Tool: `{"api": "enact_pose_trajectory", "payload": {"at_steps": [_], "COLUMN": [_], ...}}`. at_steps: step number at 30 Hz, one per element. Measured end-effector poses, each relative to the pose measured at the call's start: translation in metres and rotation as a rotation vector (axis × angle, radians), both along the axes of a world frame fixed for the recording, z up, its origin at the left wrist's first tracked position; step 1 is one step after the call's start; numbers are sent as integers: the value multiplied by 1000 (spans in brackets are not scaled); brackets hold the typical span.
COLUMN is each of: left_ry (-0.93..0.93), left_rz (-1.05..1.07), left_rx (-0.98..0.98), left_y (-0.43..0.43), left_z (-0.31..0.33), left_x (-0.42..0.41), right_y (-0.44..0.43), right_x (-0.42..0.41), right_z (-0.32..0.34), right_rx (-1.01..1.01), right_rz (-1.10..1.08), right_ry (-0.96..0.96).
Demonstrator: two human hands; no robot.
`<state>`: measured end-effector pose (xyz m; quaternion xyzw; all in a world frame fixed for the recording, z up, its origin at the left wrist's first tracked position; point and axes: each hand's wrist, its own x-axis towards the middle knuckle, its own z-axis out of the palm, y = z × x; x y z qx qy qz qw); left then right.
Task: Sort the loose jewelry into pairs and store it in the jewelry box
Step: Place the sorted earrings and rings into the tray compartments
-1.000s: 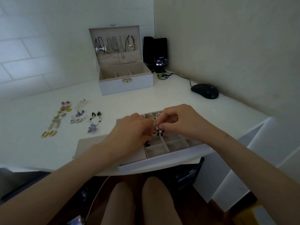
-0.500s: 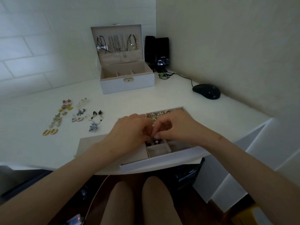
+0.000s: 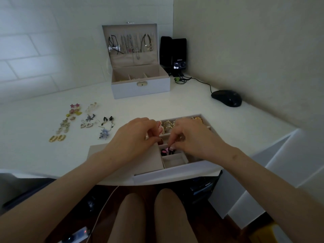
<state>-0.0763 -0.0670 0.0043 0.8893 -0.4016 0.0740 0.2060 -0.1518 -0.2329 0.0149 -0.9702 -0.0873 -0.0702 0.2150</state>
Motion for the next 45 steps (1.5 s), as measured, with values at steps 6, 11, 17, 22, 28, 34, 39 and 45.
{"api": "enact_pose_trajectory", "payload": {"at_steps": [6, 11, 17, 22, 28, 34, 39, 45], "left_ry": [34, 42, -5, 44, 133, 210, 195, 145], "left_rz": [-16, 9, 275, 553, 507, 450, 475, 470], "left_rx": [-22, -42, -11, 75, 68, 203, 224, 80], "left_y": [7, 22, 56, 87, 88, 78, 73, 71], "left_z": [1, 7, 19, 18, 6, -1, -5, 7], "left_x": [-1, 6, 47, 96, 136, 148, 148, 137], "right_y": [-3, -6, 25, 64, 99, 114, 114, 97], "right_x": [8, 14, 58, 121, 184, 211, 215, 192], "right_z": [1, 17, 38, 29, 9, -13, -21, 2], "right_rx": [-61, 103, 142, 111, 53, -34, 2, 256], "right_rz": [-31, -83, 13, 56, 27, -22, -38, -21], "right_ry": [91, 18, 20, 84, 143, 169, 164, 146]}}
